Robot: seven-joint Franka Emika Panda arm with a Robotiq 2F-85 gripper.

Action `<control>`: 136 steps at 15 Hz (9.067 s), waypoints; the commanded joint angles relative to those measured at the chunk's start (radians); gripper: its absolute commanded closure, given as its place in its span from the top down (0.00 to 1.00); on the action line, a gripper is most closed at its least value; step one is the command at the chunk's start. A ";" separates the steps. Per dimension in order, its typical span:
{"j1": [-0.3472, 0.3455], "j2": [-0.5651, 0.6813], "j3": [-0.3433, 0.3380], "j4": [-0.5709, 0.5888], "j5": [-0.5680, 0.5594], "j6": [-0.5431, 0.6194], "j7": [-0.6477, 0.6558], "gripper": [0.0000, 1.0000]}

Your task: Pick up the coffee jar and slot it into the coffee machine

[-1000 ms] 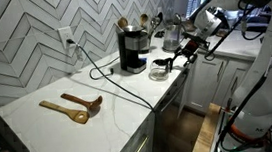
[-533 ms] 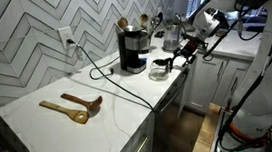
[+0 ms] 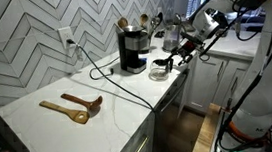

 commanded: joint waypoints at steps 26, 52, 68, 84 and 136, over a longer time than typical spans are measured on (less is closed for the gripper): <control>-0.021 0.142 -0.001 0.073 0.222 -0.218 -0.057 0.44; -0.025 0.181 0.004 0.242 0.241 -0.327 0.188 0.07; 0.021 0.181 0.045 0.285 0.246 -0.215 0.188 0.07; 0.041 0.218 0.091 0.307 0.356 -0.128 0.192 0.07; 0.116 0.119 0.118 0.309 0.364 0.054 0.397 0.08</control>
